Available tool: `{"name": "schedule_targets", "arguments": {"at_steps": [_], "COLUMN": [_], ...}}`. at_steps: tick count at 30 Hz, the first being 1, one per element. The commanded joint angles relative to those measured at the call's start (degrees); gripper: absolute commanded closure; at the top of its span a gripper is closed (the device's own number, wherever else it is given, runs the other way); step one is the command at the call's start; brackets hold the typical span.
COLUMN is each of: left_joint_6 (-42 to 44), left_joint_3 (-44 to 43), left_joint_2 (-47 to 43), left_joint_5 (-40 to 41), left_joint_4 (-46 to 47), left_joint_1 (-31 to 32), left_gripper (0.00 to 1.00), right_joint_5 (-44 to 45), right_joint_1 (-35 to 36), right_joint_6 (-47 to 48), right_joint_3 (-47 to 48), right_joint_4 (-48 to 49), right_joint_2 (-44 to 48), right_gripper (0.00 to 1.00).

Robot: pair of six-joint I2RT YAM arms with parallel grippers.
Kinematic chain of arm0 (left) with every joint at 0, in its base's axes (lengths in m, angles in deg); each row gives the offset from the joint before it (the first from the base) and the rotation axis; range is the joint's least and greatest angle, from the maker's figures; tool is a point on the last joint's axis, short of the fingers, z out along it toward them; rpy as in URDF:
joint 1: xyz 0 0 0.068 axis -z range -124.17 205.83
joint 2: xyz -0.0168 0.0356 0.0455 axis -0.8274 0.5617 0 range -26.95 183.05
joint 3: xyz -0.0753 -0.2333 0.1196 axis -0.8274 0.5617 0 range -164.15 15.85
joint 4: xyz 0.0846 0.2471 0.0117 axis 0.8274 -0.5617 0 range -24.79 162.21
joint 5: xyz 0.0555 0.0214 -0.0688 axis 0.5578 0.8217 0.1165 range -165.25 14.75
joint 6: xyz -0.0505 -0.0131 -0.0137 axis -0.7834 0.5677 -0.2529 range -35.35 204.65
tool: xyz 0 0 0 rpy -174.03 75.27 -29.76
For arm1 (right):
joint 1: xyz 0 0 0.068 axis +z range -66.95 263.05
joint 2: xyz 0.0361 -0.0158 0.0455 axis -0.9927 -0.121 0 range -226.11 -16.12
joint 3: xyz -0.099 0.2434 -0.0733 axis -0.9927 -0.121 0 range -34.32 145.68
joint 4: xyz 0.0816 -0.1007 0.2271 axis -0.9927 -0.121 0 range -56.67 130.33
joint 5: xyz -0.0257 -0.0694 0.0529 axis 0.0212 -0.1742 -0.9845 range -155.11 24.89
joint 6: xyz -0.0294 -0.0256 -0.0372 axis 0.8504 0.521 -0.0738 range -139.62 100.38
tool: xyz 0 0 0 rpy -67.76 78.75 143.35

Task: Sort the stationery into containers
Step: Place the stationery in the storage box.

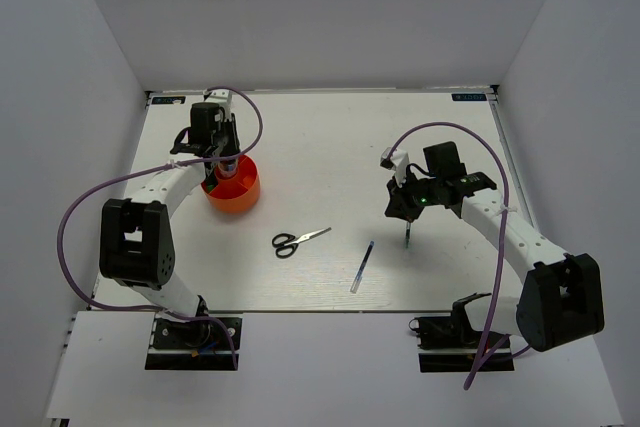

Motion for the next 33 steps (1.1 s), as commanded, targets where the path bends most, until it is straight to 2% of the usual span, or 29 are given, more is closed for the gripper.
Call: {"name": "schedule_targets", "arguments": {"at_steps": [1,4,21,30,33], "left_joint_6": [0.35,0.35,0.61,0.97,1.67], "left_joint_3": [0.57,0.40,0.31,-0.13,-0.57], "left_joint_2": [-1.89,-1.81,-2.16,-2.77,-3.30], "left_joint_5": [-0.05,0.04,0.04,0.22,0.31], "left_joint_4": [-0.50,-0.67,-2.25,-3.13,-3.57], "left_joint_1": [-0.19,-0.28,-0.19,-0.19,-0.19], "left_gripper": [0.69,0.64,0.54,0.54,0.49], "right_joint_5": [0.11,0.28,0.64,0.90,1.08], "right_joint_1": [-0.15,-0.15,-0.15,-0.15,-0.32], "right_joint_6": [0.45,0.45,0.36,0.36,0.36], "right_joint_3": [0.96,0.96,0.79,0.78,0.79], "right_joint_4": [1.52,1.44,1.70,1.96,1.96], "right_joint_2": [0.35,0.53,1.06,1.49,1.49], "right_gripper": [0.96,0.96,0.95,0.95,0.95]}}
